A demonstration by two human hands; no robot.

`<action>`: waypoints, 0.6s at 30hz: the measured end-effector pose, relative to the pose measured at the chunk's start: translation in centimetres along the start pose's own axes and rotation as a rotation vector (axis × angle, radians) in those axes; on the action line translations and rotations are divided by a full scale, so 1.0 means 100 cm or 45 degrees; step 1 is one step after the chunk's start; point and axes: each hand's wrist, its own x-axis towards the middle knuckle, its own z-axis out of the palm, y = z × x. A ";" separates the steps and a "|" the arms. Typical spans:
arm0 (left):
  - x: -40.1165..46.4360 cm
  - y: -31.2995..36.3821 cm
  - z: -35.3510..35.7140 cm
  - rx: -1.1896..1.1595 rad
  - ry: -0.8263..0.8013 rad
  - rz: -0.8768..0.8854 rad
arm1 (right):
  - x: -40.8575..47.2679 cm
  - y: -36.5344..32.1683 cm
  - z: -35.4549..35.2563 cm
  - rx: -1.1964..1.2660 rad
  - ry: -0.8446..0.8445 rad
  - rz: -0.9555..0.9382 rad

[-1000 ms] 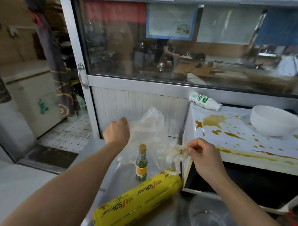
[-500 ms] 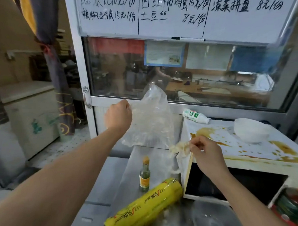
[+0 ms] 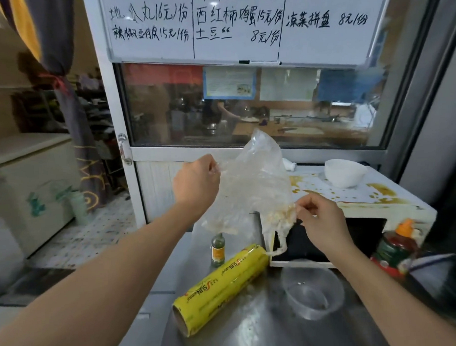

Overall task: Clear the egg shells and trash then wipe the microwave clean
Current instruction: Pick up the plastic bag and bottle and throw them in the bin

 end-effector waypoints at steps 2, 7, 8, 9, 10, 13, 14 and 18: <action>-0.015 0.006 0.001 0.002 -0.029 0.003 | -0.009 0.003 -0.011 0.017 0.021 0.024; -0.053 0.016 0.007 -0.025 -0.106 -0.041 | -0.030 0.019 -0.030 0.035 0.040 0.079; -0.060 0.018 0.009 -0.031 -0.120 -0.052 | -0.034 0.023 -0.034 0.032 0.038 0.086; -0.069 0.020 0.012 -0.035 -0.137 -0.062 | -0.039 0.027 -0.037 0.025 0.032 0.090; -0.077 0.023 0.014 -0.037 -0.156 -0.066 | -0.043 0.030 -0.041 0.015 0.024 0.089; -0.103 0.032 0.020 -0.040 -0.198 -0.080 | -0.054 0.040 -0.050 -0.011 -0.010 0.086; -0.111 0.035 0.021 -0.040 -0.208 -0.097 | -0.058 0.044 -0.052 -0.017 -0.025 0.085; -0.145 0.048 0.025 -0.097 -0.223 -0.190 | -0.072 0.055 -0.060 -0.032 -0.056 0.060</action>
